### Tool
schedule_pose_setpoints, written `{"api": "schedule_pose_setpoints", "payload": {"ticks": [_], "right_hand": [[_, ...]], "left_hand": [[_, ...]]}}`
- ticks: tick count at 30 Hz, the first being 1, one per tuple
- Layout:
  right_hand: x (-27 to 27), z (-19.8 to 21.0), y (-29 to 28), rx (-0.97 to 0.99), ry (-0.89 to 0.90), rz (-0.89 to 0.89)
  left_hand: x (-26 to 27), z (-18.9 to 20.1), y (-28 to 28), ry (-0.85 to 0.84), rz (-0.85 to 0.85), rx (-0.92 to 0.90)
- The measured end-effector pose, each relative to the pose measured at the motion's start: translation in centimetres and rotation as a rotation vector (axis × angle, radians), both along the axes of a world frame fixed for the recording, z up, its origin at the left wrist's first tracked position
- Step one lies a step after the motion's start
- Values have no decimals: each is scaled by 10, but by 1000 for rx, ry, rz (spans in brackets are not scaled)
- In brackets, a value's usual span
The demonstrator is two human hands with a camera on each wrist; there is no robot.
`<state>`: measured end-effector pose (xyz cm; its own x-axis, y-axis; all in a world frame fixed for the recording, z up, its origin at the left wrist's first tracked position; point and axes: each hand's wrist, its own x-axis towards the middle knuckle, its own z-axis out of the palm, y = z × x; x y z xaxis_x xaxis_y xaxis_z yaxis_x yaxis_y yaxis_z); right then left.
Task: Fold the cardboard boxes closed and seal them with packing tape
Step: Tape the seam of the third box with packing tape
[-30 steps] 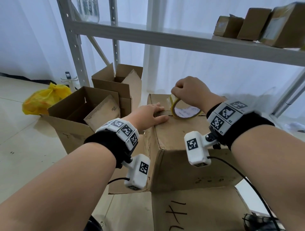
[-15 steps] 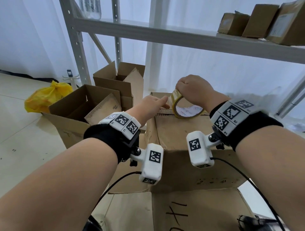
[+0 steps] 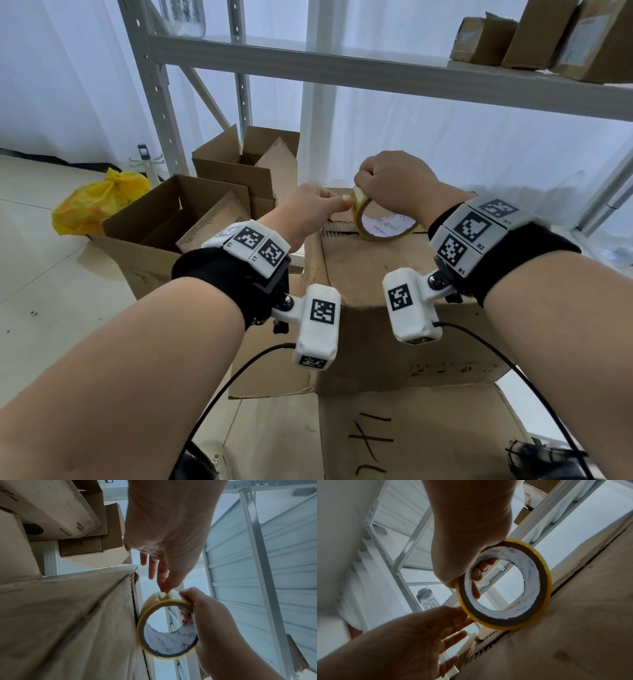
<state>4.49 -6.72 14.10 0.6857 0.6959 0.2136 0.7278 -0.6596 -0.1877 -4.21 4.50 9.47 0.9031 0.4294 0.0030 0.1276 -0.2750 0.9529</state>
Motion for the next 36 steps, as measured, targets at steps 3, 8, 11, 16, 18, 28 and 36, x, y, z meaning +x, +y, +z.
{"api": "schedule_pose_setpoints", "payload": {"ticks": [3, 8, 11, 16, 18, 28, 36], "right_hand": [[0, 3, 2, -73, -20, 35], [2, 9, 5, -28, 132, 68], [-4, 13, 9, -64, 152, 57], [-8, 21, 10, -93, 251, 75], [-9, 27, 6, -63, 321, 77], [-12, 34, 10, -67, 361, 37], [-15, 30, 3, -29, 394, 35]], "left_hand": [[1, 5, -3, 15, 20, 89], [-2, 21, 5, -44, 70, 135], [-9, 22, 11, -39, 51, 163], [-12, 16, 12, -41, -4, 33], [-10, 16, 10, -47, -9, -57], [-19, 24, 19, -132, 100, 138], [-25, 15, 27, -121, 81, 210]]}}
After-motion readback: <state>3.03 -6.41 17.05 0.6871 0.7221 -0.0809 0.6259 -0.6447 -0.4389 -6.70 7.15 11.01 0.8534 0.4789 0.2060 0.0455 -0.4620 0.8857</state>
